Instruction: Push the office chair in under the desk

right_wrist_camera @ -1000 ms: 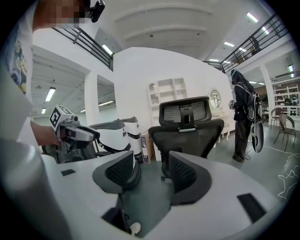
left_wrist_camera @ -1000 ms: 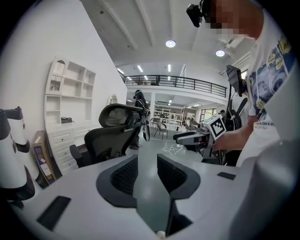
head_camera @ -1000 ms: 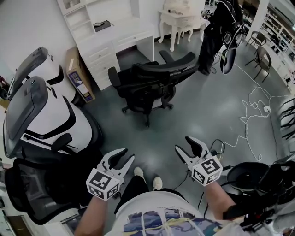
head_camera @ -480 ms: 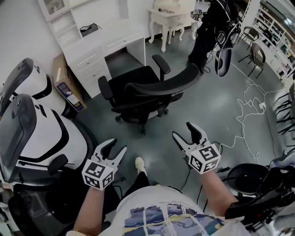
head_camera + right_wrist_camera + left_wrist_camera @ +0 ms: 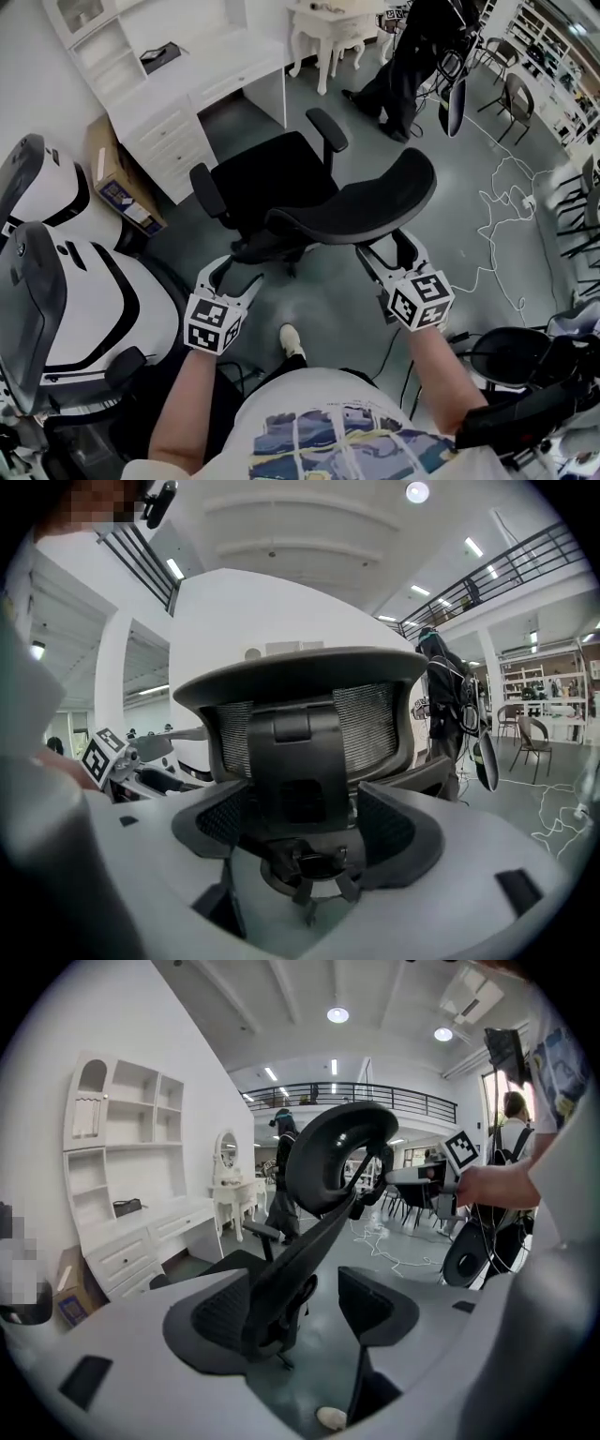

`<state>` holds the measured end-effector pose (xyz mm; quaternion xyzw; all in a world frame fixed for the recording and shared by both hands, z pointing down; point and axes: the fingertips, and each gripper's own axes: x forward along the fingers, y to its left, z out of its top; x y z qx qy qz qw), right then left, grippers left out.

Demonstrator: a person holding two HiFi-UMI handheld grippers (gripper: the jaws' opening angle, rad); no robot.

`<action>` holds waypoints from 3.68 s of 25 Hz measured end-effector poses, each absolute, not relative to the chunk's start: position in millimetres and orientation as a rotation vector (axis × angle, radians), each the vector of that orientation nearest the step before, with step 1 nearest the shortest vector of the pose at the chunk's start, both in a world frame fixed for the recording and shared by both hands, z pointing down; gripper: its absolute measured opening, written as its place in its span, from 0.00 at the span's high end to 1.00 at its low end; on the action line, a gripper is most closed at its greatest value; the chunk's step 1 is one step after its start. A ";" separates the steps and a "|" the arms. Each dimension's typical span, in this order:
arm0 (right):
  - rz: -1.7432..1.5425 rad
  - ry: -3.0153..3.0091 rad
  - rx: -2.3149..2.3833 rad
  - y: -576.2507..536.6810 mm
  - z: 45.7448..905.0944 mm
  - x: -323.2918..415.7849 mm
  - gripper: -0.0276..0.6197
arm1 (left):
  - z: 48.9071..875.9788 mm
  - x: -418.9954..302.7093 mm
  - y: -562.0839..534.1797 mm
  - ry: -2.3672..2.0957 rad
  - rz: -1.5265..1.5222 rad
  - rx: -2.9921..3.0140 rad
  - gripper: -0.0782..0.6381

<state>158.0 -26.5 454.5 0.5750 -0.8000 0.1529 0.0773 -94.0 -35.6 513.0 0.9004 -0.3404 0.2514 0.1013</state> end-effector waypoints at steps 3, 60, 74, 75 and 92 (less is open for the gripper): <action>0.454 -2.376 1.732 -36.5 457.0 157.7 0.42 | 525.9 -85.8 -51.9 -0.944 0.809 2.686 0.48; 0.419 -2.383 1.711 -235.5 459.6 210.9 0.44 | 552.9 -16.4 -242.4 -0.791 1.056 2.766 0.55; 0.402 -2.419 1.646 -306.5 463.5 205.8 0.44 | 558.7 -21.2 -304.9 -0.870 1.099 2.685 0.55; 0.399 -2.423 1.643 -311.7 463.2 205.1 0.43 | 558.5 -21.4 -309.6 -0.877 1.094 2.684 0.55; 0.391 -2.452 1.560 -396.0 466.3 195.1 0.43 | 562.8 -30.2 -388.7 -0.961 1.097 2.636 0.55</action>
